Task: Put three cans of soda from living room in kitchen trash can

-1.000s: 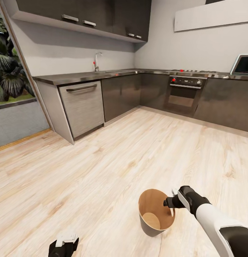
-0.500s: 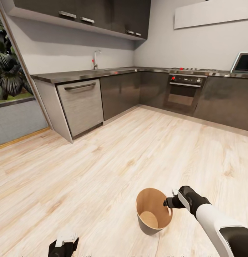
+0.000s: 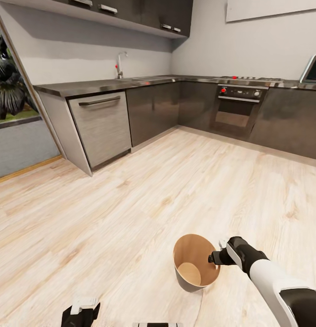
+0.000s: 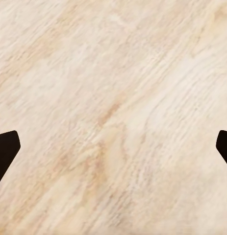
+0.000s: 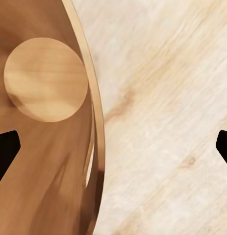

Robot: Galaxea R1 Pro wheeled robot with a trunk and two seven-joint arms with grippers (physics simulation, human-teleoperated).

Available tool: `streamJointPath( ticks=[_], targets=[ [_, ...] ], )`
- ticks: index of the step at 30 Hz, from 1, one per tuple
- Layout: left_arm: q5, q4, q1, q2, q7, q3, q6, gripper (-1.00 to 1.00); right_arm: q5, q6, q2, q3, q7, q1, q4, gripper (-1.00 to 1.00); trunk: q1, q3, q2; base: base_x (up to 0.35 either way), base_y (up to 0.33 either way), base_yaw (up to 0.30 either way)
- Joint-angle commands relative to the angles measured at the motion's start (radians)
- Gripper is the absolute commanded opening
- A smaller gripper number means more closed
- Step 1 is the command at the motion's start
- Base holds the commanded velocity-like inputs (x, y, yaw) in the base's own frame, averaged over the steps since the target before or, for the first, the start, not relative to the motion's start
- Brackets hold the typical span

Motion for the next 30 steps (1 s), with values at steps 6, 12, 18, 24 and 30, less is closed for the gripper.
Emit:
streamJointPath(
  ticks=[6, 12, 18, 24, 30],
  targets=[
    [0.001, -0.001, 0.000, 0.000, 0.000, -0.003, -0.001, 1.00, 0.000, 0.000, 0.001, 0.001, 0.000, 0.000, 0.000, 1.00, 0.000, 0.000, 0.000, 0.000, 0.000, 0.000],
    [0.000, 0.000, 0.000, 0.000, 0.000, -0.003, -0.001, 1.00, 0.000, 0.000, 0.001, 0.001, -0.001, 0.000, 0.000, 1.00, 0.001, -0.012, -0.001, 0.000, 0.000, 0.000],
    [-0.001, 0.001, 0.000, 0.000, 0.000, -0.003, -0.001, 1.00, 0.000, 0.000, 0.001, 0.001, 0.000, 0.000, 0.000, 1.00, 0.003, -0.027, -0.002, 0.000, 0.000, 0.000],
    [-0.001, 0.000, 0.000, 0.000, 0.000, -0.004, -0.001, 1.00, 0.000, 0.000, 0.001, 0.001, 0.000, 0.000, 0.000, 1.00, 0.003, -0.027, -0.002, 0.000, 0.000, 0.000],
    [-0.001, -0.001, 0.000, 0.000, 0.000, -0.005, -0.001, 1.00, 0.000, 0.000, 0.001, 0.001, 0.000, 0.000, 0.000, 1.00, 0.003, -0.027, -0.002, 0.000, 0.000, 0.000]
  ],
)
